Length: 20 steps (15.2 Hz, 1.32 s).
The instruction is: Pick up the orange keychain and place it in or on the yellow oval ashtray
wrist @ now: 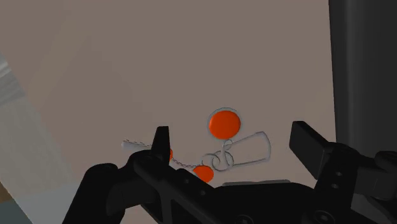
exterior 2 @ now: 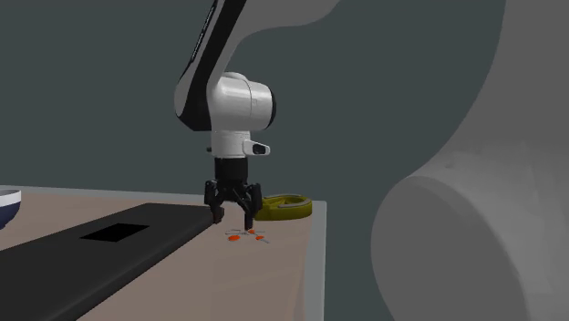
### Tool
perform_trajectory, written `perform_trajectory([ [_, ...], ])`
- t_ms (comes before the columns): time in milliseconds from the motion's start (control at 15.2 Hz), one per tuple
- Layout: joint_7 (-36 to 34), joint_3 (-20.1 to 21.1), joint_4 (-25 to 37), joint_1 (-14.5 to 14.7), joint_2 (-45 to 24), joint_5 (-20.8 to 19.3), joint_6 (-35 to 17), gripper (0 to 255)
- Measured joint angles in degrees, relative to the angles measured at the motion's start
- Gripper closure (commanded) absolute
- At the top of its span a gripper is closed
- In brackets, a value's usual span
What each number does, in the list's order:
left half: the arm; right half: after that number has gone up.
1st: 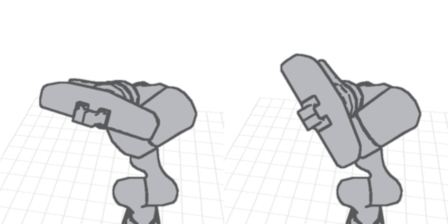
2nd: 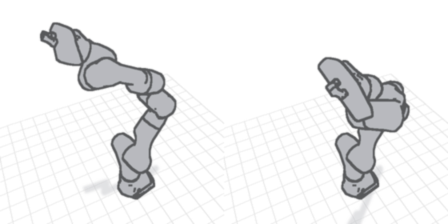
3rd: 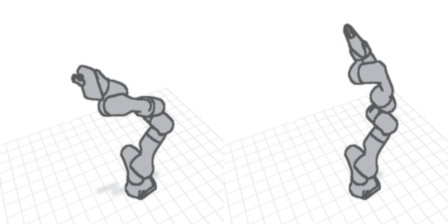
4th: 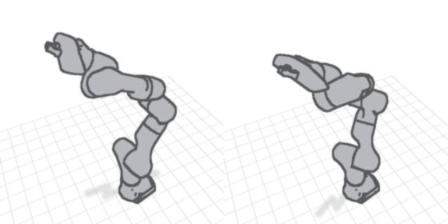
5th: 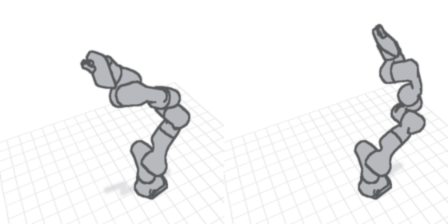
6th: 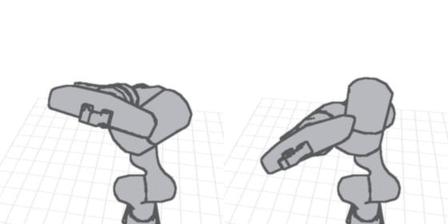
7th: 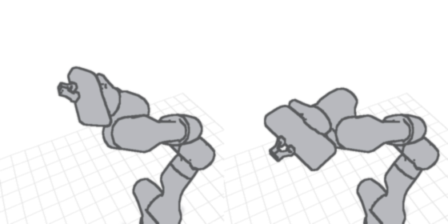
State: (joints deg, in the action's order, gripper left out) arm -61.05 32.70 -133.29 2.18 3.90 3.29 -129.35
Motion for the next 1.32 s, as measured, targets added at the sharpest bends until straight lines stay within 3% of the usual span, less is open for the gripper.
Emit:
perform_trajectory([
  [330, -1.5, 0.3, -1.5, 0.0, -2.8, -1.8, -3.9, 0],
  [726, -1.8, 0.3, -1.6, 0.0, -3.2, -2.1, -4.4, 0],
  [792, -1.8, 0.3, -1.6, 0.0, -3.2, -2.1, -4.4, 255],
  [1320, -1.8, 0.3, -1.4, 0.0, -2.6, -1.9, -4.3, 255],
])
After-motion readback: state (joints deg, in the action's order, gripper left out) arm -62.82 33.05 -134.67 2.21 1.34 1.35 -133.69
